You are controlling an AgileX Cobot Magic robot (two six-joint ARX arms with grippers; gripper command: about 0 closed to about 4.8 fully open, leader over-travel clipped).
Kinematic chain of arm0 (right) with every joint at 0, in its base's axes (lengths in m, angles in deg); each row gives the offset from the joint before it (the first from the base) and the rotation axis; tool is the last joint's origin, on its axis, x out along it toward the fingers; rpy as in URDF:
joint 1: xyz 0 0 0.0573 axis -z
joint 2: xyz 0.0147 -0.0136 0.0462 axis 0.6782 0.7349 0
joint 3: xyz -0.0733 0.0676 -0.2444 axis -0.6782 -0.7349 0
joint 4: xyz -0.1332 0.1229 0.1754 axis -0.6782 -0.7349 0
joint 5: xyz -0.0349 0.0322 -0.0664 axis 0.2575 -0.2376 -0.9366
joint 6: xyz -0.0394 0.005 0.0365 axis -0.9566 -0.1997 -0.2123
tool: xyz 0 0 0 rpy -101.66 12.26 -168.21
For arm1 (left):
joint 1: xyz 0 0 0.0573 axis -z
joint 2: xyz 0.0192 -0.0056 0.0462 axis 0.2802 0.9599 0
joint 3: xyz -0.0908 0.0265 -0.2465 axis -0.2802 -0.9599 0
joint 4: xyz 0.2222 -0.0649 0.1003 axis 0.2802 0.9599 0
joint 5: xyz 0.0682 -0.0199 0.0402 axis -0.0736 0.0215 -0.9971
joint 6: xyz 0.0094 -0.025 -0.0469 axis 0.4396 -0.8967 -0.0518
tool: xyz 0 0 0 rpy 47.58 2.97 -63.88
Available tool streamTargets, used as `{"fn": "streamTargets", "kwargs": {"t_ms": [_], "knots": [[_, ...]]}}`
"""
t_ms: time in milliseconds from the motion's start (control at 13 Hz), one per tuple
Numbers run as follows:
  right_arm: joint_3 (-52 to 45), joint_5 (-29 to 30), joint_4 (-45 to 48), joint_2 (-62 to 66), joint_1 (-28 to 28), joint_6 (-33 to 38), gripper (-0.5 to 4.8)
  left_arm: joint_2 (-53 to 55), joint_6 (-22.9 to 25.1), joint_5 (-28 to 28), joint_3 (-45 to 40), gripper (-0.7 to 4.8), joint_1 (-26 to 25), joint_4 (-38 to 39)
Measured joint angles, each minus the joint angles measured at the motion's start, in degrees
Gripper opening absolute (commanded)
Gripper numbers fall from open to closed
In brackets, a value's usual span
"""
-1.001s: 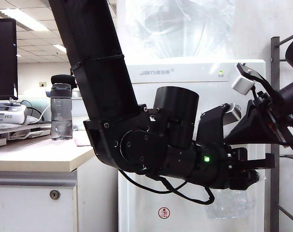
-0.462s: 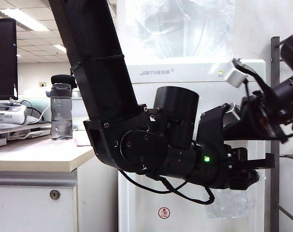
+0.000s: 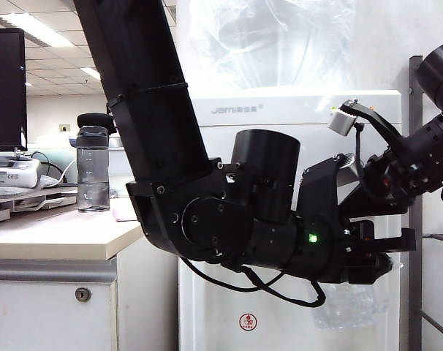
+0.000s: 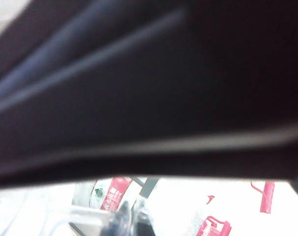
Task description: Pick up the plastic mug from the left desk, go to the cold water outlet of the water dispenser, press the vertical switch to get some water, then put the mug back on the desk.
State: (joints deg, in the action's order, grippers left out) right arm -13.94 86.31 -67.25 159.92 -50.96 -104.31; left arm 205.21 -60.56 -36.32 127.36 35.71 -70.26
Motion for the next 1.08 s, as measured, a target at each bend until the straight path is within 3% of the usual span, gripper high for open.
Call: {"fn": "streamTargets", "kwargs": {"t_ms": [385, 616, 1078], "knots": [[0.00, -0.42, -0.02, 0.00, 0.13, 3.21, -0.05, 0.00, 0.00, 0.02, 0.00, -0.06, 0.00, 0.02], [0.00, 4.17, -0.50, 0.09, 0.22, 3.56, -0.05, 0.00, 0.00, 0.02, -0.02, -0.06, 0.00, -0.02], [0.00, 6.75, -0.46, 0.09, 0.15, 3.63, -0.05, 0.00, -0.07, -0.02, -0.02, -0.06, 0.00, 0.00]]}}
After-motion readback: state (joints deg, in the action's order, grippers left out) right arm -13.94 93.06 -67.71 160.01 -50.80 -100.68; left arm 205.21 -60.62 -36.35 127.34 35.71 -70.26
